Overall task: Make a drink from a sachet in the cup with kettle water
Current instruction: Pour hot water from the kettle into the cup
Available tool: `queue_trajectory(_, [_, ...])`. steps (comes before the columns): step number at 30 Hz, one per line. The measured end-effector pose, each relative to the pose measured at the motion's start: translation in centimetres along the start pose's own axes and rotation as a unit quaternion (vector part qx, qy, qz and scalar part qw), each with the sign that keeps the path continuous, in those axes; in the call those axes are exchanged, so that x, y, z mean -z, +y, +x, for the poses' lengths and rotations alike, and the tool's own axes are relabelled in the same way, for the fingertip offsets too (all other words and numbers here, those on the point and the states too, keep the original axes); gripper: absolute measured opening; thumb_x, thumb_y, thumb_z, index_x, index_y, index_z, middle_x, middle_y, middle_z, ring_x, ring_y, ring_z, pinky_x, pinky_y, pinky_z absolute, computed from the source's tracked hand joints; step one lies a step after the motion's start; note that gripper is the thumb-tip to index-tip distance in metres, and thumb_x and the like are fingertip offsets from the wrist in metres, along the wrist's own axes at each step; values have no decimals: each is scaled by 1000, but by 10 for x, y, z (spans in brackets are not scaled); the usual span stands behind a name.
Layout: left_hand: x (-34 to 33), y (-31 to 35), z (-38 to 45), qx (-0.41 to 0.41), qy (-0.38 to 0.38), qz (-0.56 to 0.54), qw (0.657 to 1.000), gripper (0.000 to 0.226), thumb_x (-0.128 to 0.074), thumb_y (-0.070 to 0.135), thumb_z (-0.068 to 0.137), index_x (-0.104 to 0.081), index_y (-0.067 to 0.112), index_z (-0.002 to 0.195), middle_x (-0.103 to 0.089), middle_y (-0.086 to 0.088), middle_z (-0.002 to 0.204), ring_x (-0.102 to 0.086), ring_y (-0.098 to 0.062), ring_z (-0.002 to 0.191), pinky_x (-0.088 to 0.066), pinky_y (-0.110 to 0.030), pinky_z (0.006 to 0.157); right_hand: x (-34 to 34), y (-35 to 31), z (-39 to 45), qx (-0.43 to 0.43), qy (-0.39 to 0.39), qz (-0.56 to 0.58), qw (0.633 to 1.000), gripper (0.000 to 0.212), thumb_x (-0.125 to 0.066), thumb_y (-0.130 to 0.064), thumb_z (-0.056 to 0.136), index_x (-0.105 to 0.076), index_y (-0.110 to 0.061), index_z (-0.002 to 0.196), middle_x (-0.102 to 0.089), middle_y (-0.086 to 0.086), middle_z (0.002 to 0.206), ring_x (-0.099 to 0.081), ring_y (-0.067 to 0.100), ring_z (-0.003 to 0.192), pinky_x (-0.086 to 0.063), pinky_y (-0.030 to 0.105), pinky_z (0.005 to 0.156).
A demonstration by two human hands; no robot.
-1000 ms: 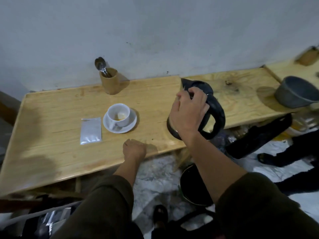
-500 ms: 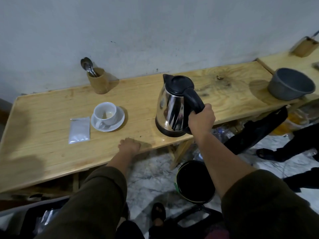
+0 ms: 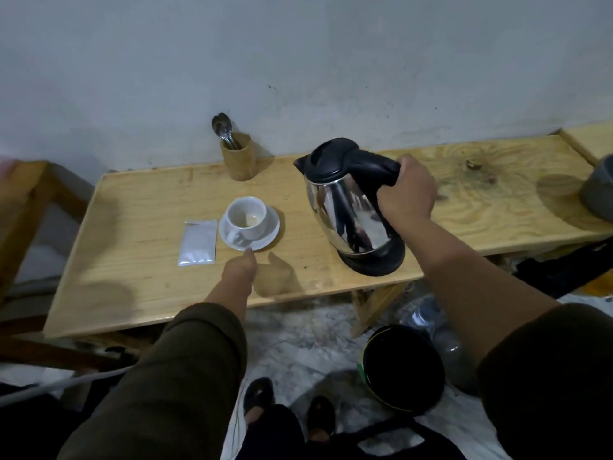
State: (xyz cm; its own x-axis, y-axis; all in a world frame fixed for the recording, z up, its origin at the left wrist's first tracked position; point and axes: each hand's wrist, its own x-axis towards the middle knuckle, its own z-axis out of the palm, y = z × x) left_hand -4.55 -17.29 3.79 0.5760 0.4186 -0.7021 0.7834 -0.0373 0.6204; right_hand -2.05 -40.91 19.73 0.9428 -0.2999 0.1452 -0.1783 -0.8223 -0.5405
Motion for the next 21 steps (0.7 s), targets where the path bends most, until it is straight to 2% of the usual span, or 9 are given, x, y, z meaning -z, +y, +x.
queue_trajectory(2, [12, 3, 8, -5, 16, -24, 1000, 66, -36, 54, 94, -48, 2, 133, -54, -18, 137, -52, -36, 126, -42, -44, 108, 2, -19, 5, 47, -20, -28, 998, 17, -54, -1, 78, -48, -11, 91, -62, 16, 101, -57, 33, 93, -33, 30, 70])
queue_trajectory(7, [34, 11, 35, 4, -7, -100, 995, 72, -43, 57, 90, -44, 3, 137, -54, -18, 136, -53, -37, 124, -44, -46, 107, -11, -63, 13, 115, -77, -112, 984, 16, -54, -4, 80, -50, -9, 95, -61, 17, 98, -60, 37, 95, -42, 36, 71])
queue_trajectory(10, [38, 12, 65, -1, -29, -122, 992, 73, -52, 56, 82, -48, 5, 133, -56, -18, 135, -53, -35, 125, -42, -47, 109, -23, -88, 12, 116, -107, -173, 972, 28, -51, -6, 85, -52, -7, 113, -62, 18, 111, -58, 36, 104, -46, 38, 83])
queue_trajectory(12, [43, 19, 62, -1, -43, -136, 990, 69, -55, 51, 83, -47, 5, 134, -58, -14, 126, -54, -33, 123, -43, -45, 108, -30, -103, 13, 116, -124, -206, 964, 30, -50, -7, 86, -52, -7, 116, -61, 17, 115, -57, 35, 108, -45, 39, 88])
queue_trajectory(14, [47, 27, 59, 6, -56, -133, 990, 63, -56, 46, 87, -46, 6, 135, -56, -13, 120, -56, -31, 114, -45, -41, 105, -35, -114, 14, 111, -144, -234, 955, 31, -52, -7, 87, -52, -8, 118, -61, 16, 117, -57, 35, 110, -45, 38, 90])
queue_trajectory(17, [51, 36, 68, 6, -68, -112, 991, 49, -61, 38, 86, -50, 7, 122, -55, -9, 109, -54, -26, 98, -47, -36, 99, -41, -127, 15, 98, -163, -267, 945, 31, -53, -8, 88, -53, -10, 118, -60, 14, 117, -57, 33, 110, -45, 37, 89])
queue_trajectory(21, [52, 40, 82, 23, -88, -79, 993, 62, -68, 31, 82, -48, 2, 133, -57, -13, 114, -52, -23, 95, -48, -33, 84, -46, -141, 14, 89, -171, -290, 937, 30, -51, -6, 89, -53, -10, 119, -59, 13, 118, -55, 31, 111, -42, 37, 92])
